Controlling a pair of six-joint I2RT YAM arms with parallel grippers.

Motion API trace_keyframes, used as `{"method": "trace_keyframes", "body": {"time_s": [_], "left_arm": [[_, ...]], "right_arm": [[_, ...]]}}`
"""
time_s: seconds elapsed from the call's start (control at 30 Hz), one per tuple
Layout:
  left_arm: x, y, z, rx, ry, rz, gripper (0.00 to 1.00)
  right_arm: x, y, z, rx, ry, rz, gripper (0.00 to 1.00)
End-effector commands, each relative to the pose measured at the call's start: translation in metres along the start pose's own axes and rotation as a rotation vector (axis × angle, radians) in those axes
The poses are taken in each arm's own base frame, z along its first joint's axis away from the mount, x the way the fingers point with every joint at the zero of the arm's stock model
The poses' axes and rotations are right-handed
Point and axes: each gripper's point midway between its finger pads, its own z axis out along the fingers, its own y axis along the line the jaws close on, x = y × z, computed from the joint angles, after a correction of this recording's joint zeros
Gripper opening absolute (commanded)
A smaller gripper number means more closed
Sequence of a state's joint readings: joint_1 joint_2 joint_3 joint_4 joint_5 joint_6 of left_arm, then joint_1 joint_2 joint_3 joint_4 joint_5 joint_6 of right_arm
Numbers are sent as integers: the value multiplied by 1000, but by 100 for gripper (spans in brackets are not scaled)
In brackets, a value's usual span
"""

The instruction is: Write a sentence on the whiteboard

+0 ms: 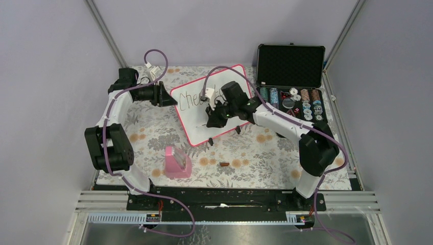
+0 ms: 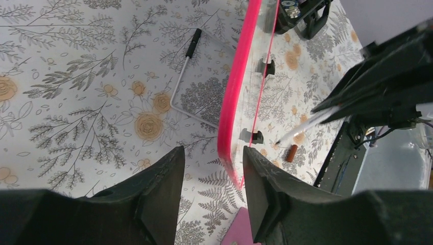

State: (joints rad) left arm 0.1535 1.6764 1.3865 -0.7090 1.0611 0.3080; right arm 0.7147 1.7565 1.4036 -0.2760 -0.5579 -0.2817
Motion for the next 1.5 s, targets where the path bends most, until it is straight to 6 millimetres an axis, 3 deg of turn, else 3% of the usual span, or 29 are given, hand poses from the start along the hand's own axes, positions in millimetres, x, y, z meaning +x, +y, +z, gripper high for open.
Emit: {"method": "trace_keyframes", "body": {"time_s": [0.0, 0.07, 0.1, 0.13, 0.17, 0.33, 0.53, 0.8, 1.47], "left_arm": [[-19, -21, -5, 68, -66, 75, 47], [-19, -21, -5, 72, -68, 72, 46], [-18, -21, -4, 74, -69, 71, 45], [-18, -21, -4, 76, -69, 69, 44], [-17, -22, -3, 80, -68, 68, 43], [-16, -23, 0, 79, -67, 68, 36], [-17, -21, 3, 76, -60, 65, 15], [-15, -18, 5, 59, -53, 66, 0], [-15, -16, 5, 45, -48, 78, 0]], "right_arm": [[-33, 5, 0, 61, -96, -67, 0], [-35, 12, 5, 56, -92, -78, 0], [-68, 28, -27, 74, -182, -130, 0], [-37, 16, 7, 62, -96, -89, 0], [-32, 15, 13, 65, -81, -86, 0], [-29, 15, 22, 86, -62, -102, 0], [-31, 11, 30, 96, -53, -99, 0], [-32, 12, 36, 89, -47, -96, 0], [-22, 1, 48, 109, -8, -107, 0]]}}
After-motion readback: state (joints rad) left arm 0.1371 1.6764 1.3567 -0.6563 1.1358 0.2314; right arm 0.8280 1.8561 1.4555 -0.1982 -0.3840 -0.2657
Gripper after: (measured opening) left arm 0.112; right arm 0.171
